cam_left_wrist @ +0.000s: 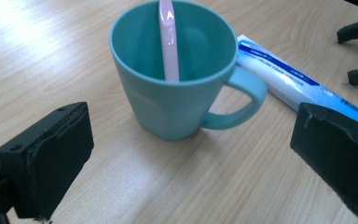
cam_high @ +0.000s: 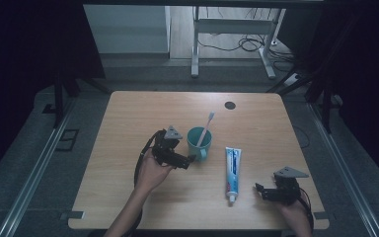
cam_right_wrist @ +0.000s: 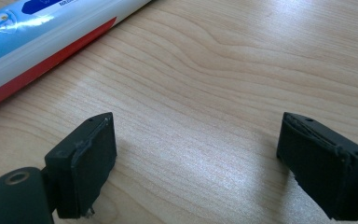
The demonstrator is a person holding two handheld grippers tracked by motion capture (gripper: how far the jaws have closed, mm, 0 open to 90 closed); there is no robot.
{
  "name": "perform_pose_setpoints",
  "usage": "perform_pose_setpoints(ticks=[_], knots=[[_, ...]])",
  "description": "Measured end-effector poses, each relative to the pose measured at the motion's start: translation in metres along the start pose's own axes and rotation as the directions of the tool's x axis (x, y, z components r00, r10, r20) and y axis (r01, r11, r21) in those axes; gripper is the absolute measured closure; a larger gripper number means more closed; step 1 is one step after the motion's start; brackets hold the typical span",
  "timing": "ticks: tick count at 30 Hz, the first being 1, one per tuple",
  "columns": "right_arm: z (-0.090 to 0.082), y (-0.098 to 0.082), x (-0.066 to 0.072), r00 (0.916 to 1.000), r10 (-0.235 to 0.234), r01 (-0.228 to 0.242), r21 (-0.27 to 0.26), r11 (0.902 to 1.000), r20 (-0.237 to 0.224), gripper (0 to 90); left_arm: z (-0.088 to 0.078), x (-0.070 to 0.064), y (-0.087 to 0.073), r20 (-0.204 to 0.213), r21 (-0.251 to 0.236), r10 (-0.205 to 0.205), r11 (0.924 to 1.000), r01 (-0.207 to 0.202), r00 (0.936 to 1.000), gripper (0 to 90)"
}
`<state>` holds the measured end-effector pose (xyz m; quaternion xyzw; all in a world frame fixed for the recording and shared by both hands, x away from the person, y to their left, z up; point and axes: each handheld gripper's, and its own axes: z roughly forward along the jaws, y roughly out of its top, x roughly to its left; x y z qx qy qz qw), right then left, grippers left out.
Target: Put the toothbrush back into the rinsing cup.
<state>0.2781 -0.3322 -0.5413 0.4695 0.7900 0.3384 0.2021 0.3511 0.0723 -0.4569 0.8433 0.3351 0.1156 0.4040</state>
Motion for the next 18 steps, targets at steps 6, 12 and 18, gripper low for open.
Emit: perform_pose_setpoints(ticks=[6,12,18], knots=[[0.000,0.000,0.000,1.0000,-0.002,0.002,0.001,1.0000,-0.001,11.6,0.000,0.000,-0.016,0.005,0.023,-0.004,0.9997,0.003,1.0000,0.0],[0.000,0.000,0.000,1.0000,0.000,0.000,0.001,1.0000,-0.001,11.6,-0.003,0.002,-0.031,0.015,0.015,-0.031,0.9994,0.031,0.9994,0.0],[0.000,0.000,0.000,1.0000,0.000,0.000,0.001,1.0000,-0.001,11.6,0.000,-0.001,-0.049,0.022,0.013,-0.017,0.9998,0.016,0.9996,0.0]])
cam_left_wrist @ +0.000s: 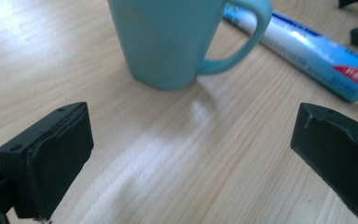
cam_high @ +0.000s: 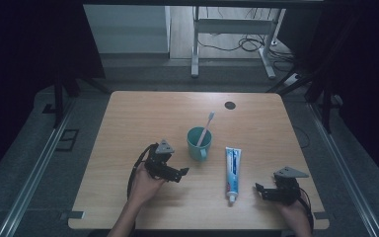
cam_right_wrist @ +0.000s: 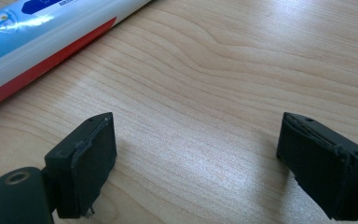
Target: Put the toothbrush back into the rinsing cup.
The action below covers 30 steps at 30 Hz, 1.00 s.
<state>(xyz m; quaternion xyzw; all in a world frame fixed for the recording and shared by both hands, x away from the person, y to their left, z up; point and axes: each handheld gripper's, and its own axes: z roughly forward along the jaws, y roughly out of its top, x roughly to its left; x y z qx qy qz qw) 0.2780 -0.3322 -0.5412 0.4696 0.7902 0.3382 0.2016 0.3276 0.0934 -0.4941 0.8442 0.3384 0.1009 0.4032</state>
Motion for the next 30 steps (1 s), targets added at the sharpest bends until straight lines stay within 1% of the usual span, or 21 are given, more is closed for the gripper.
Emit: perform_pose_setpoints(ticks=[4,7,11,16,19,21,22,24,26,27,30], knots=[[0.000,0.000,0.000,1.0000,0.000,0.000,0.000,1.0000,0.000,11.6,0.004,-0.002,-0.012,-0.018,0.006,0.015,0.9999,-0.015,0.9997,0.0],[0.000,0.000,0.000,1.0000,0.000,0.000,0.000,1.0000,0.000,11.6,0.008,-0.004,-0.021,-0.046,0.020,0.036,0.9992,-0.035,0.9983,0.0],[0.000,0.000,0.000,1.0000,0.000,0.000,-0.001,1.0000,0.000,11.7,0.011,-0.007,-0.032,-0.066,0.037,0.040,0.9986,-0.037,0.9970,0.0],[0.000,0.000,0.000,1.0000,-0.002,0.002,-0.003,1.0000,0.001,12.1,0.016,-0.009,-0.044,-0.080,0.062,0.043,0.9973,-0.038,0.9958,0.0],[0.000,0.000,0.000,1.0000,0.000,0.000,-0.004,1.0000,0.001,12.5,0.017,-0.009,-0.049,-0.091,0.075,0.040,0.9966,-0.033,0.9950,0.0],[0.000,0.000,0.000,1.0000,0.001,-0.001,-0.004,1.0000,0.001,12.7,0.019,-0.009,-0.051,-0.099,0.096,0.037,0.9950,-0.027,0.9944,0.0],[0.000,0.000,0.000,1.0000,0.002,-0.002,-0.004,1.0000,0.001,12.8,0.018,-0.009,-0.051,-0.108,0.102,0.042,0.9943,-0.031,0.9933,0.0],[0.000,0.000,0.000,1.0000,0.003,-0.003,-0.005,1.0000,0.002,13.0,0.018,-0.009,-0.052,-0.116,0.101,0.041,0.9944,-0.030,0.9923,0.0],[0.000,0.000,0.000,1.0000,0.005,-0.005,-0.004,1.0000,0.002,13.1,0.019,-0.009,-0.052,-0.117,0.122,0.027,0.9925,-0.013,0.9927,0.0],[0.000,0.000,0.000,1.0000,0.004,-0.004,-0.005,1.0000,0.002,13.2,0.019,-0.008,-0.052,-0.111,0.124,0.009,0.9923,0.005,0.9937,0.0],[0.000,0.000,0.000,1.0000,0.004,-0.004,-0.006,1.0000,0.002,14.0,0.018,-0.008,-0.053,-0.113,0.124,0.002,0.9922,0.012,0.9936,0.0]])
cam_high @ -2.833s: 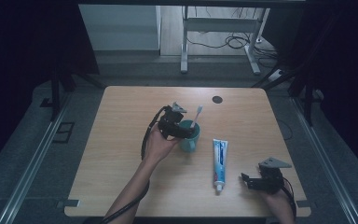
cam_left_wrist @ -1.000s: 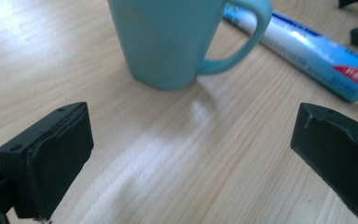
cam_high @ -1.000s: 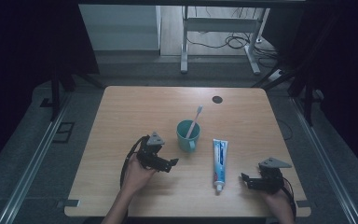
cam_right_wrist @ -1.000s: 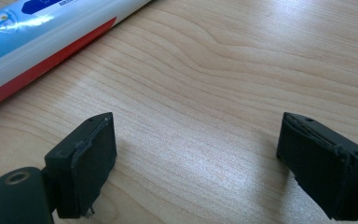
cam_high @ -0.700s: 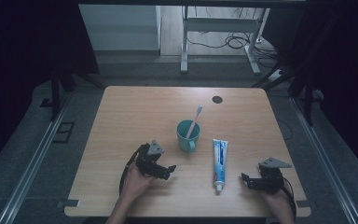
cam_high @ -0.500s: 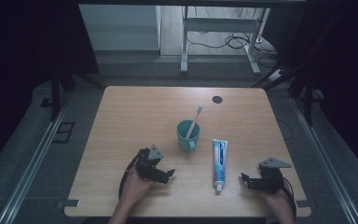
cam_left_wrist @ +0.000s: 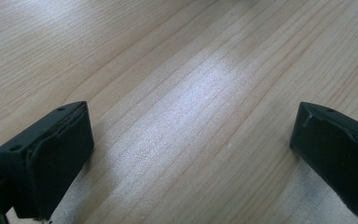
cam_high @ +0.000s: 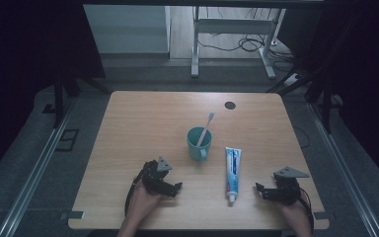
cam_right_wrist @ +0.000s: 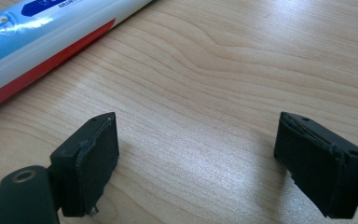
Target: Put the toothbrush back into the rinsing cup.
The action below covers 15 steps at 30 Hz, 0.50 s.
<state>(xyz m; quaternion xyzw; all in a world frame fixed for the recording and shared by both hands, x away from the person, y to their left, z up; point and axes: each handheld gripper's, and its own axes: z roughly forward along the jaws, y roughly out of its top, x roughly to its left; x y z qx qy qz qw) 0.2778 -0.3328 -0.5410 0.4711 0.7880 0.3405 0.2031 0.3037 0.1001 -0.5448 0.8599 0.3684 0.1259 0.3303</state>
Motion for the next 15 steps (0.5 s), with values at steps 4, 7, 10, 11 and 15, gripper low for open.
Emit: perform_pose_setpoints(ticks=[4,7,10,11,15], knots=[[-0.0007,-0.0004,0.0000,1.0000,-0.005,0.004,-0.006,1.0000,-0.006,17.7,-0.0001,-0.0001,-0.0003,-0.002,-0.002,-0.002,1.0000,0.002,1.0000,0.0],[-0.0017,-0.0008,-0.0001,0.9999,-0.006,0.006,-0.010,0.9999,-0.013,20.3,-0.0001,0.0000,-0.0003,-0.002,-0.002,-0.002,1.0000,0.002,1.0000,0.0],[-0.0030,-0.0010,-0.0012,0.9999,-0.004,0.004,-0.013,0.9999,-0.017,24.2,-0.0003,0.0000,-0.0004,-0.004,-0.004,-0.004,1.0000,0.004,1.0000,0.2],[-0.0036,-0.0008,-0.0018,0.9998,0.003,-0.003,-0.013,0.9999,-0.022,25.5,-0.0003,0.0000,-0.0004,-0.004,-0.004,-0.004,1.0000,0.004,1.0000,0.4],[-0.0052,0.0006,-0.0027,0.9985,0.023,-0.023,-0.007,0.9997,-0.050,30.1,-0.0003,0.0000,-0.0004,-0.005,-0.004,-0.004,1.0000,0.004,1.0000,0.4]])
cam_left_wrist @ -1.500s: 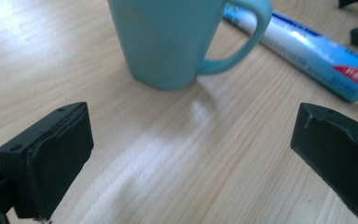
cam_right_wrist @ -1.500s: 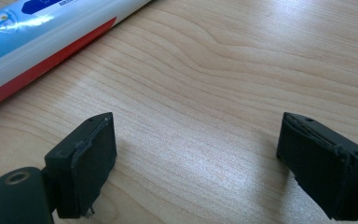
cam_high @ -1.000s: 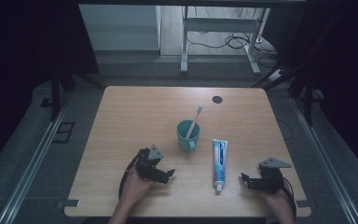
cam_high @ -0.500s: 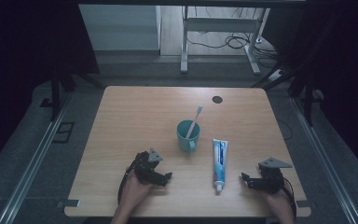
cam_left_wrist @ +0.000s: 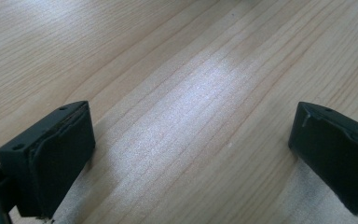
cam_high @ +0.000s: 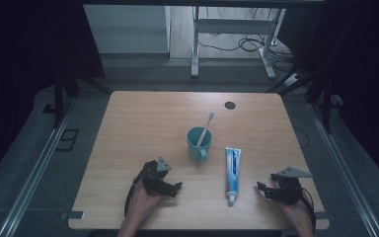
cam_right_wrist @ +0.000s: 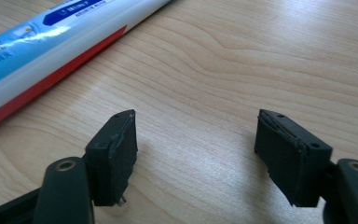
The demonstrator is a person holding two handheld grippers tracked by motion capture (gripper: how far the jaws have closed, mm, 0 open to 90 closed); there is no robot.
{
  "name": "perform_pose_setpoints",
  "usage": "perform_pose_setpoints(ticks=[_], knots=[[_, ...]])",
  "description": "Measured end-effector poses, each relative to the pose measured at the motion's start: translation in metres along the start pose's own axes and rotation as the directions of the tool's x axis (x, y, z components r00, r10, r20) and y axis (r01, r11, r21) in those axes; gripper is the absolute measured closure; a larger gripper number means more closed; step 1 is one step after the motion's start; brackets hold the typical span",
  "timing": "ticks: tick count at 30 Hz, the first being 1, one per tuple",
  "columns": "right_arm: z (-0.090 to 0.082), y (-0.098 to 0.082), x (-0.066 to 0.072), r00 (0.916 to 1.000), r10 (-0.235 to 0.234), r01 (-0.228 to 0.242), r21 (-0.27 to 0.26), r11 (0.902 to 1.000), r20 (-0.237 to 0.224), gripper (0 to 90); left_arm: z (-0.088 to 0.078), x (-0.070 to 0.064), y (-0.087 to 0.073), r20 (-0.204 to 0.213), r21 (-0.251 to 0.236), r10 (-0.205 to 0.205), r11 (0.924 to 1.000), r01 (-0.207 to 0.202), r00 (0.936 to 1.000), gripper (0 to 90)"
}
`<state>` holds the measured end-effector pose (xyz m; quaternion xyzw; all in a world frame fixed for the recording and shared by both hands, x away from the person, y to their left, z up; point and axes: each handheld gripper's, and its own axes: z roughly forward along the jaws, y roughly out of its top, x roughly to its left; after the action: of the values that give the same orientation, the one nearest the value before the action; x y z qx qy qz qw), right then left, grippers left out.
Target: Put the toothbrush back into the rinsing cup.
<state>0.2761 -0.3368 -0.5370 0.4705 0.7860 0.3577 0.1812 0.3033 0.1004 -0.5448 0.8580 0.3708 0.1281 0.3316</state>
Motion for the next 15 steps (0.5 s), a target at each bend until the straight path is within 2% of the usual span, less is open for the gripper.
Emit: perform_pose_setpoints(ticks=[3,8,12,15], knots=[[0.000,0.002,0.000,0.9998,0.008,-0.008,0.011,0.9999,-0.017,32.1,0.000,0.000,0.000,0.001,-0.001,0.000,1.0000,0.000,1.0000,0.5],[-0.004,0.006,0.001,0.9983,0.038,-0.038,0.019,0.9991,-0.044,42.2,0.000,0.000,0.000,0.000,-0.001,0.002,1.0000,-0.002,1.0000,0.6],[-0.009,0.011,0.002,0.9985,0.028,-0.028,0.003,0.9996,-0.048,50.1,0.000,0.000,0.000,-0.001,0.000,0.002,1.0000,-0.002,1.0000,0.6],[-0.010,0.014,0.004,0.9981,0.027,-0.026,0.012,0.9996,-0.055,54.5,0.000,0.000,0.000,-0.001,-0.001,0.002,1.0000,-0.002,1.0000,0.7]])
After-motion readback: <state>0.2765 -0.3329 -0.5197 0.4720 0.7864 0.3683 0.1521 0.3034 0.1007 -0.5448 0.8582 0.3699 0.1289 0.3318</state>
